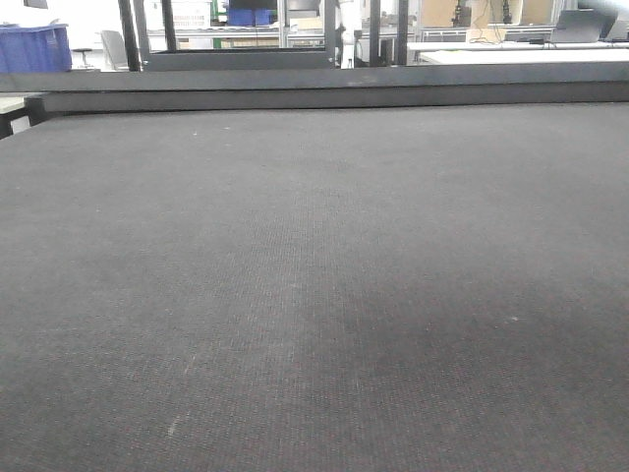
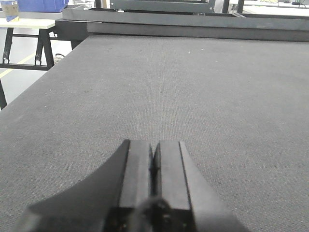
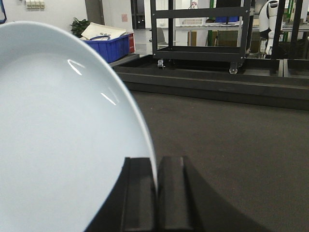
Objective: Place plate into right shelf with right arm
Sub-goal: 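Drive the base, holding the plate, to the shelf of blue bins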
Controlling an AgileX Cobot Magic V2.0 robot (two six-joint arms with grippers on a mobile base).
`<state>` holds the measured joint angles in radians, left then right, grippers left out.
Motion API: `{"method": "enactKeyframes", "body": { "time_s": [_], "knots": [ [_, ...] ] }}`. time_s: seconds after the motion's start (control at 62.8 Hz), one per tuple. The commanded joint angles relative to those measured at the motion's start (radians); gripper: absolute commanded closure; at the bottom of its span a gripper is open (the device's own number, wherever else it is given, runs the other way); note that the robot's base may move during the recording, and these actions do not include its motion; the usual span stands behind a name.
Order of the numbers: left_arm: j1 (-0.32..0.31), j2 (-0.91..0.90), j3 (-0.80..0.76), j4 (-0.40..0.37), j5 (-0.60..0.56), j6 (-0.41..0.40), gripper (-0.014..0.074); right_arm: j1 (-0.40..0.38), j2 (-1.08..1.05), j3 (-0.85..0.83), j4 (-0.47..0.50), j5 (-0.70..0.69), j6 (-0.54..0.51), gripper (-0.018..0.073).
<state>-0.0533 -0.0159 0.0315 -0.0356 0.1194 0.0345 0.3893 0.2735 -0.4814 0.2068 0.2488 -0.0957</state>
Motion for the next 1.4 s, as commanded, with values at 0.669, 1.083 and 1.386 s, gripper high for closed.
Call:
{"method": "enactKeyframes", "body": {
  "time_s": [0.669, 1.083, 1.386],
  "knots": [
    [0.001, -0.007, 0.01, -0.006, -0.084, -0.003, 0.0643, -0.005, -0.004, 0.044, 0.015, -0.286, -0.007, 0.0502],
    [0.001, -0.007, 0.01, -0.006, -0.084, -0.003, 0.0643, -0.005, -0.004, 0.044, 0.015, -0.286, -0.007, 0.0502],
    [0.001, -0.007, 0.01, -0.006, -0.084, -0.003, 0.0643, -0.005, -0.004, 0.044, 0.015, -0.286, -0.007, 0.0502]
  ]
}}
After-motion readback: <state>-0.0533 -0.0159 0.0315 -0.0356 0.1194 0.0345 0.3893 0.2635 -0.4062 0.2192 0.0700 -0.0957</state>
